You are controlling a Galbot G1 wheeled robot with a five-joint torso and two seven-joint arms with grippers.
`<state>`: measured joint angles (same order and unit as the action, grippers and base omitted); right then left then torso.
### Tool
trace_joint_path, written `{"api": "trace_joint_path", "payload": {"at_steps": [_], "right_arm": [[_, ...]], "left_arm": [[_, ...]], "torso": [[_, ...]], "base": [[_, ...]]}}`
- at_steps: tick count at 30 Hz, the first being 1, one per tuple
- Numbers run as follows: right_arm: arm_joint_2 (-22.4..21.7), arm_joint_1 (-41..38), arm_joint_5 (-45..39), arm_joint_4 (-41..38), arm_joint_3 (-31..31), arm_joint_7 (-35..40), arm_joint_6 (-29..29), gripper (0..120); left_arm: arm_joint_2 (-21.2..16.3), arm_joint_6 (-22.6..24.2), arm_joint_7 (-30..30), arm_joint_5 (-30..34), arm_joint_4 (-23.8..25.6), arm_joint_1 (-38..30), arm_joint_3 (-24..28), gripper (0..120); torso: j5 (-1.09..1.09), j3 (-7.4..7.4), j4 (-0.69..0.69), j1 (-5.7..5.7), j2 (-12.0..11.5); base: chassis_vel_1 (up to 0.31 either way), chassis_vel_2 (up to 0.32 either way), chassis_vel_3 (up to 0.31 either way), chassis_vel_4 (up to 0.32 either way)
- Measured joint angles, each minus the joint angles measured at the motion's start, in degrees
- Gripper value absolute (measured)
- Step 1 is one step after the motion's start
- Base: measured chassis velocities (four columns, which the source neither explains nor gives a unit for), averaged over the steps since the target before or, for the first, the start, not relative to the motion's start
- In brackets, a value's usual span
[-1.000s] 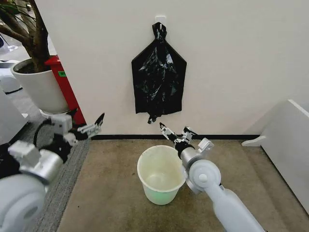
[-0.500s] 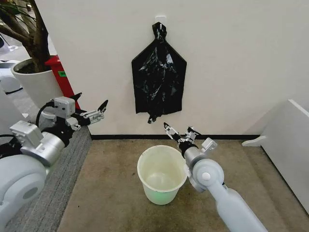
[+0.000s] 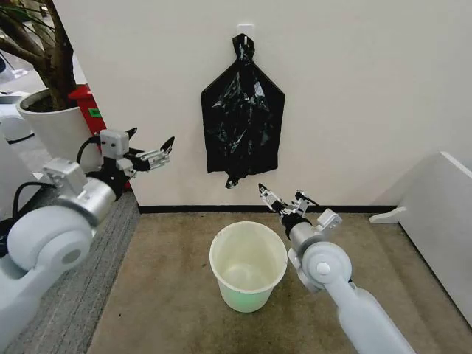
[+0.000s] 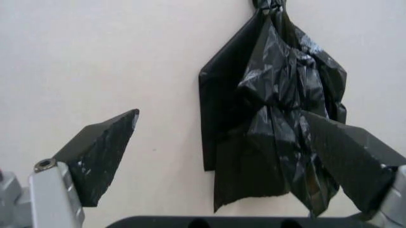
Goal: Place the garbage bag over the trash bin.
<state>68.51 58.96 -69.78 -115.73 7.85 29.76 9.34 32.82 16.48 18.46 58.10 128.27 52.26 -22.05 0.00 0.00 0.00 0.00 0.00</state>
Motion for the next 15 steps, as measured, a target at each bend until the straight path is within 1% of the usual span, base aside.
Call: {"api": "trace_joint_path", "payload": {"at_steps": [3,4,7,8,10,11,13,15], "right_arm": [[0.0,0.0,0.0,0.0,0.0,0.0,0.0,100],[0.02,0.02,-0.18,-0.18,0.0,0.01,0.01,100],[0.03,0.02,-0.21,-0.19,0.0,0.02,0.02,100],[0.1,0.0,-0.33,-0.19,-0.01,0.07,0.02,100],[0.1,0.0,-0.33,-0.19,-0.01,0.07,0.02,100],[0.18,-0.07,-0.4,-0.19,-0.03,0.09,0.02,100],[0.24,-0.14,-0.41,-0.19,-0.04,0.1,0.02,100],[0.25,-0.16,-0.42,-0.18,-0.04,0.1,0.02,100]], "left_arm": [[0.0,0.0,0.0,0.0,0.0,0.0,0.0,100],[0.29,0.8,0.63,0.65,-2.58,-7.59,5.83,100],[0.33,0.9,0.71,0.74,-2.92,-8.58,6.6,100],[0.49,1.33,1.04,1.07,-4.25,-12.57,9.64,100],[0.49,1.33,1.04,1.07,-4.25,-12.57,9.64,100],[0.61,1.77,1.35,1.44,-5.59,-16.53,12.67,100],[0.74,2.17,1.66,1.79,-6.83,-20.21,15.48,100],[0.78,2.29,1.75,1.9,-7.24,-21.35,16.37,100]], "torso": [[0.0,0.0,0.0,0.0,0.0],[0.0,0.0,0.0,0.0,0.0],[0.0,0.0,0.0,0.0,0.0],[0.0,0.0,0.0,0.0,0.0],[0.0,0.0,0.0,0.0,0.0],[0.0,0.0,0.0,0.0,0.0],[0.0,0.0,0.0,0.0,0.0],[0.0,0.0,0.0,0.0,0.0]], "base": [[0.0,0.0,0.0,0.0],[0.0,0.0,0.0,0.0],[0.0,0.0,0.0,0.0],[0.0,0.0,0.0,0.0],[0.0,0.0,0.0,0.0],[0.0,0.0,0.0,0.0],[0.0,0.0,0.0,0.0],[0.0,0.0,0.0,0.0]]}}
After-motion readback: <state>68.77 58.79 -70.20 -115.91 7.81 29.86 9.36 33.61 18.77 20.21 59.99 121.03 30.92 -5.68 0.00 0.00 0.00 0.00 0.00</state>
